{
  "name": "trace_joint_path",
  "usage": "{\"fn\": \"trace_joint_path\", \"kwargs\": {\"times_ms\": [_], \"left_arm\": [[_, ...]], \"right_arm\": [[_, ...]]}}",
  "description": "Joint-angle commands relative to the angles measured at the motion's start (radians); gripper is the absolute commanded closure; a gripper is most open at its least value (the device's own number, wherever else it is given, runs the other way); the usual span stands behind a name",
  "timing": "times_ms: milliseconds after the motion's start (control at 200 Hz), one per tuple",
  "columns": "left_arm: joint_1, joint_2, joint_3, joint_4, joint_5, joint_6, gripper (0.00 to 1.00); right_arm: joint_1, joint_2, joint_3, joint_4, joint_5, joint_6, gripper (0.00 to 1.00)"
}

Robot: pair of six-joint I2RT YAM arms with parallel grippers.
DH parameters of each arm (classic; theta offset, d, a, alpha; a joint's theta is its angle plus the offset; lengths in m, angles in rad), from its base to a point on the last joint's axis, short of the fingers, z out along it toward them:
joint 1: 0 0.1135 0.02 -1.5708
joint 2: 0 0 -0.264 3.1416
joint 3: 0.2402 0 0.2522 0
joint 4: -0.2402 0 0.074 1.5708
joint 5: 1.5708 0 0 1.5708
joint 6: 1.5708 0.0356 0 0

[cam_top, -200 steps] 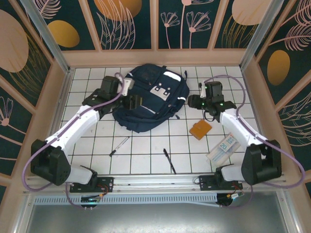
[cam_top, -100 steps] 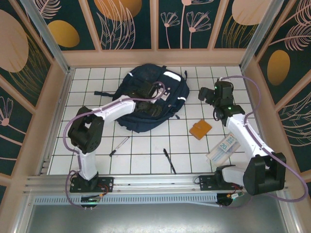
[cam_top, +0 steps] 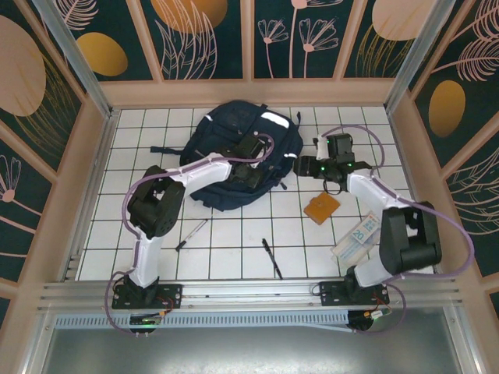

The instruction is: Pack the student bag

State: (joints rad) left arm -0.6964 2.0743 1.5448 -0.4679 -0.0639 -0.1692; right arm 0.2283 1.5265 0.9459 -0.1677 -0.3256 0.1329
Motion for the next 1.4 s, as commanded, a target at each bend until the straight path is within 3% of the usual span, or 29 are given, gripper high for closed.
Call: {"fn": "trace_joint_path", "kwargs": {"times_ms": [0, 80, 475, 716, 831, 1051, 1261, 1396], "left_arm": [[0.011, 0.013, 0.043, -0.043, -0.017, -0.024, 0.88], [0.012, -0.022, 0.061, -0.059, 0.010, -0.022, 1.00], [0.012, -0.122, 0.146, -0.073, 0.159, -0.023, 1.00], [0.015, -0.126, 0.180, -0.082, 0.170, 0.000, 1.00], [0.015, -0.121, 0.201, -0.091, 0.181, 0.014, 1.00], [0.020, -0.119, 0.247, -0.144, 0.195, 0.071, 1.00], [0.025, -0.108, 0.283, -0.183, 0.166, 0.101, 1.00], [0.029, -0.102, 0.287, -0.182, 0.170, 0.107, 1.00]], "right_arm": [[0.005, 0.085, 0.087, 0.022, -0.114, -0.064, 0.29], [0.005, 0.158, 0.145, 0.003, -0.145, -0.063, 0.32], [0.014, 0.412, 0.403, -0.150, -0.261, -0.149, 0.44], [0.014, 0.498, 0.486, -0.250, -0.328, -0.219, 0.40], [0.016, 0.514, 0.495, -0.290, -0.414, -0.291, 0.42], [0.018, 0.509, 0.497, -0.362, -0.509, -0.468, 0.55], [0.015, 0.505, 0.490, -0.393, -0.576, -0.522, 0.60], [0.019, 0.492, 0.479, -0.374, -0.565, -0.523, 0.71]]}}
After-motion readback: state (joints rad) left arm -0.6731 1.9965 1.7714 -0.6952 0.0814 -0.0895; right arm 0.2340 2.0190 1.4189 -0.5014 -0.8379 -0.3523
